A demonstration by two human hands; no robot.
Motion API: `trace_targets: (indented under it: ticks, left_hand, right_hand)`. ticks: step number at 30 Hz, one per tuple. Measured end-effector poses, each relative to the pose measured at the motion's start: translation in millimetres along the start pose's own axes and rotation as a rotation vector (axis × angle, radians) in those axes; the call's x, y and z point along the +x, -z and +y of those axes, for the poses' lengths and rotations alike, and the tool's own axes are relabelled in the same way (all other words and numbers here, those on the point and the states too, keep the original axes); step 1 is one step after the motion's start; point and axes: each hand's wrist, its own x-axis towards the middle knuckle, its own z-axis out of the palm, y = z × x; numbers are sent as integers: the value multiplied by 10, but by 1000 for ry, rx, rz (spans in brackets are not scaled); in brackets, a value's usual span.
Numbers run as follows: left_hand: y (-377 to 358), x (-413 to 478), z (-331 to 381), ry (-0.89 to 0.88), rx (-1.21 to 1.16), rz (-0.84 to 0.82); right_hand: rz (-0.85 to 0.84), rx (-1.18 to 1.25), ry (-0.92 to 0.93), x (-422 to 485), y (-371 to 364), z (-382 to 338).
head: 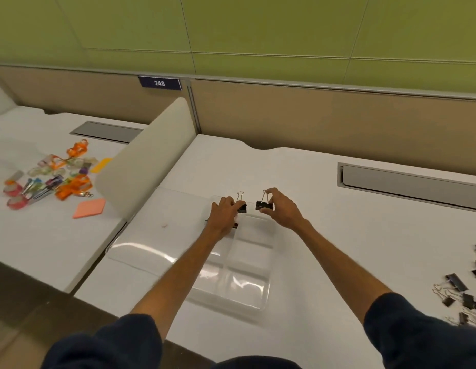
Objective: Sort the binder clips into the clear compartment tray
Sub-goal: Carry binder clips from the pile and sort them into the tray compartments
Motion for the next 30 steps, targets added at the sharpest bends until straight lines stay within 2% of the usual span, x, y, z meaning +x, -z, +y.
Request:
trace_targets:
  ticks: [10, 18, 30]
  left_hand:
    - [18, -289, -749, -36, 28, -111]
    - [68, -241, -822, -120, 165, -132]
    - [37, -207, -876, -135, 87, -133]
  right_hand:
    - [-98, 38, 116, 132, -610, -443]
    - [-112, -103, 121, 158, -768, -525]
    - [-111, -225, 132, 210, -846, -524]
